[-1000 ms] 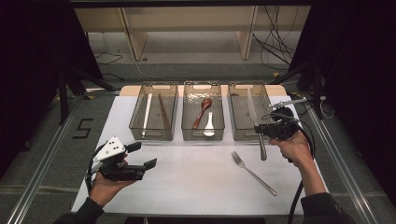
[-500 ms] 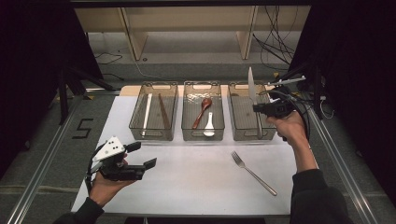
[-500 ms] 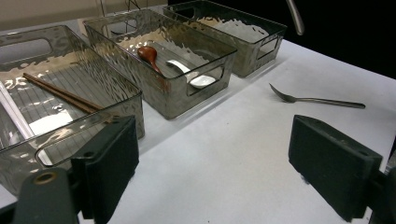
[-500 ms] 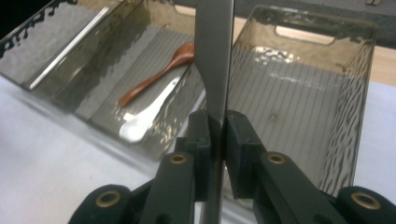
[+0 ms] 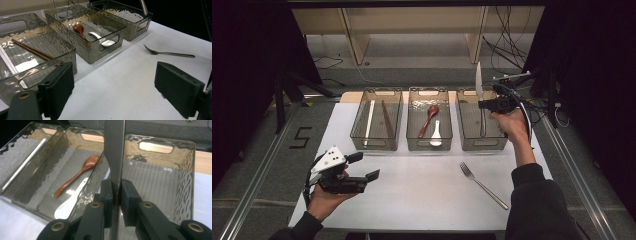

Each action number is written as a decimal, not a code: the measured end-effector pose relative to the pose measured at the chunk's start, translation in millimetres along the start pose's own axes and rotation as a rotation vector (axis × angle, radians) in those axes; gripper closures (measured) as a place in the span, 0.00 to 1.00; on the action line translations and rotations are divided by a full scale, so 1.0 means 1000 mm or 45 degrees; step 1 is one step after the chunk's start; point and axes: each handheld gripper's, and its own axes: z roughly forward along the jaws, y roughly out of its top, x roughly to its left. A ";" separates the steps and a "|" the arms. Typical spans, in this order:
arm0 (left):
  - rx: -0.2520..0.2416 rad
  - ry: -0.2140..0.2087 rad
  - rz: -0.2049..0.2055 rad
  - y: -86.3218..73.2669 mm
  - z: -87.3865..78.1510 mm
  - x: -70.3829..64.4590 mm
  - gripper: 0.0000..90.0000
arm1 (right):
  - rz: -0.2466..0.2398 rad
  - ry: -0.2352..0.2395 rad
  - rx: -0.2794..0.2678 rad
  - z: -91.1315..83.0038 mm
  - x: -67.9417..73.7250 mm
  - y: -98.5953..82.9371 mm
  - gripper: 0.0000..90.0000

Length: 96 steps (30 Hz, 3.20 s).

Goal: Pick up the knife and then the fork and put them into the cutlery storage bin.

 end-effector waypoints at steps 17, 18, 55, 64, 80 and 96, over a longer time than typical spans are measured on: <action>-0.001 -0.006 0.003 0.000 0.000 -0.001 0.17 | 0.099 -0.070 0.019 0.028 -0.005 0.001 0.91; -0.001 -0.006 0.003 0.000 0.000 -0.001 0.17 | 0.101 -0.072 0.027 0.030 -0.004 0.001 0.91; 0.002 -0.004 0.000 0.000 0.001 -0.002 0.17 | -0.126 0.111 0.068 -0.016 0.023 -0.041 0.40; 0.002 -0.004 0.000 0.000 0.001 -0.001 0.17 | -0.199 0.145 0.082 -0.031 0.036 -0.068 0.38; -0.008 -0.009 0.004 0.001 -0.001 0.000 0.17 | -0.245 0.174 0.263 -0.033 0.039 -0.103 0.34; -0.011 -0.018 0.007 0.001 -0.001 -0.001 0.17 | -0.331 0.150 0.472 -0.022 0.042 -0.138 0.37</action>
